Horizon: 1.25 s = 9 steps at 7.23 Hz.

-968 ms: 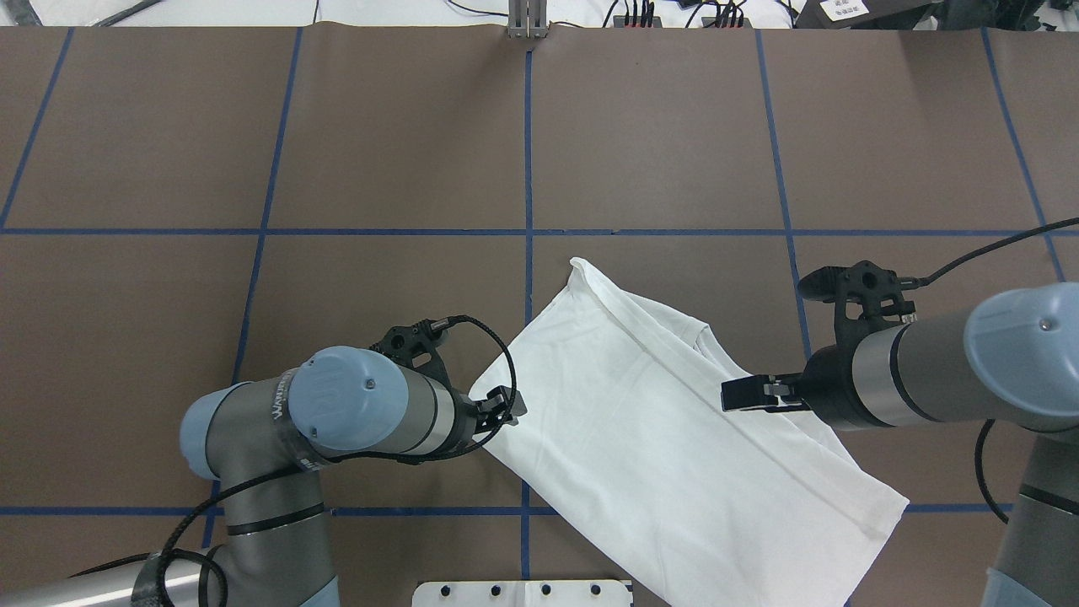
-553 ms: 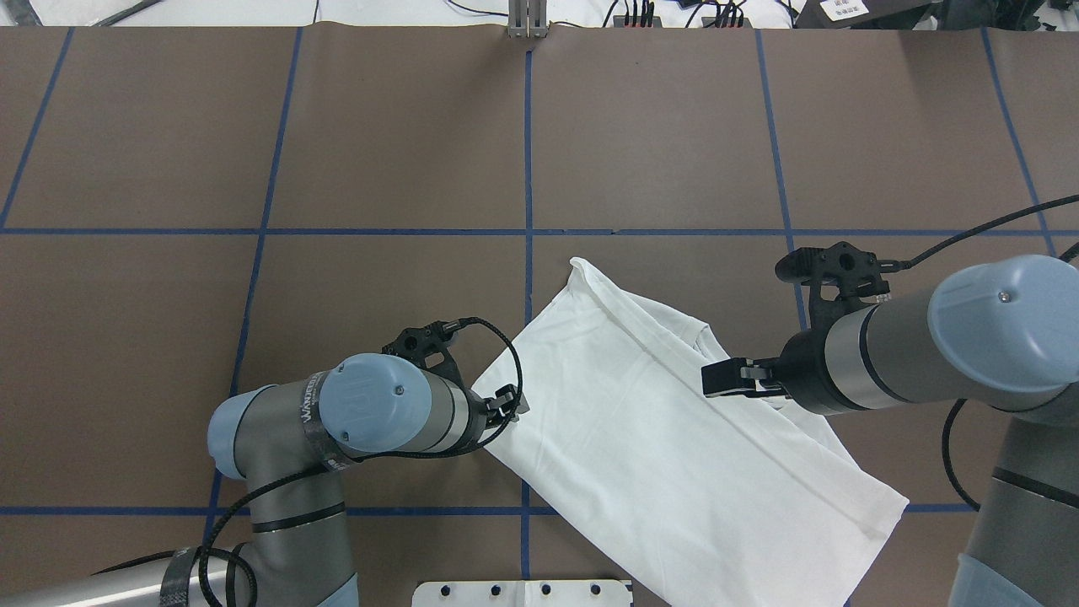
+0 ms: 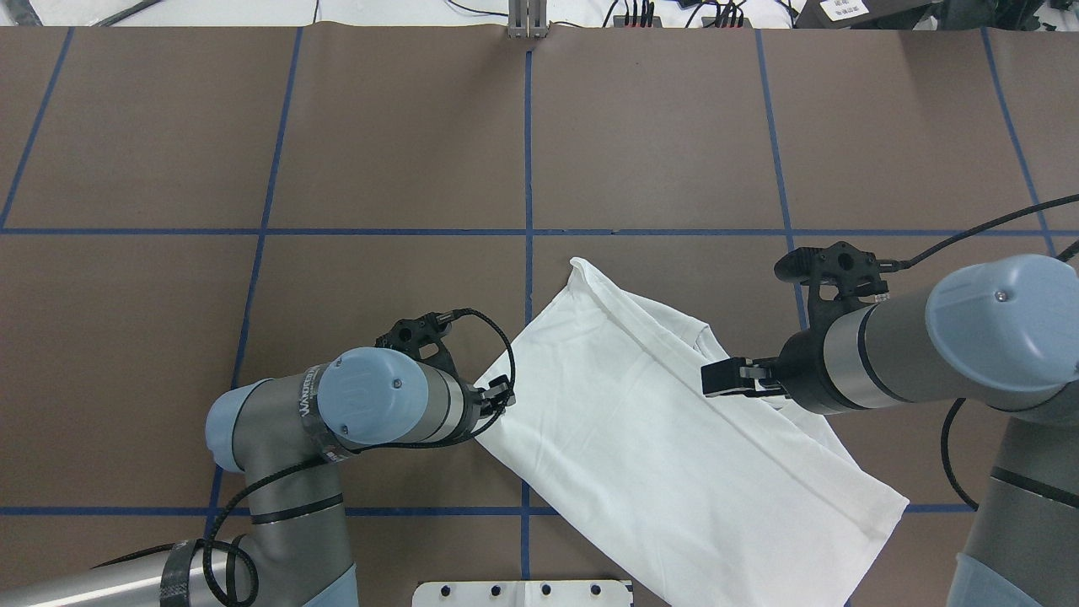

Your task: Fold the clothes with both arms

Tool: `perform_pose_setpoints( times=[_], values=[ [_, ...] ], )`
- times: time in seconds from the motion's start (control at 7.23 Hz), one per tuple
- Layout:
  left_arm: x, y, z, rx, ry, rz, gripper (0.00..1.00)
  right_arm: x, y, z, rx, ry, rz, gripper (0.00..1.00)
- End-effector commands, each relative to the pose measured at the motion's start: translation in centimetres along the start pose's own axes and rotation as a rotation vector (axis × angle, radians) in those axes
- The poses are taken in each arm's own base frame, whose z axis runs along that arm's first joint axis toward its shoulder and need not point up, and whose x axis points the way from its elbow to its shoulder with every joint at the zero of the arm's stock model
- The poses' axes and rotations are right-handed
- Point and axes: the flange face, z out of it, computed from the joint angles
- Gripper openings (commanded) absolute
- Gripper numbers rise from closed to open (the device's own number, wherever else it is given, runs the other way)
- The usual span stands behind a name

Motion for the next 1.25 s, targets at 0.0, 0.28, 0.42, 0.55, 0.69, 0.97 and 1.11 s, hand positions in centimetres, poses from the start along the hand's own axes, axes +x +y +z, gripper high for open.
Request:
perform_pose_setpoints(
  times=[0.0,0.28,0.42,0.55,0.69,0.97,1.11],
  values=[
    [0.1,-0.2,-0.2,0.004,0.004,-0.008,0.00,0.1,0.0,0.1,0.000,0.003,0.001,1.00],
    [0.5,-0.6,-1.4,0.002,0.023,-0.012,0.00,0.2,-0.1,0.4,-0.001,0.009,0.004,1.00],
    [0.8,-2.5,-2.3,0.024,0.029,-0.027,0.00,0.2,-0.3,0.3,0.002,0.008,0.005,1.00],
    [1.0,-5.6,-3.2,0.066,0.031,-0.043,0.00,0.3,-0.4,0.2,0.006,0.008,0.008,1.00],
    [1.1,-9.1,-4.1,0.114,0.030,-0.063,0.00,0.4,-0.6,0.1,0.010,0.008,0.010,1.00],
    [1.0,-15.6,-5.1,0.206,0.010,-0.002,0.00,0.7,-1.0,0.1,0.015,0.014,0.016,1.00],
    [3.1,-18.1,-4.3,0.236,-0.005,0.022,0.00,0.7,-1.2,0.3,0.020,0.017,0.017,1.00]
  ],
)
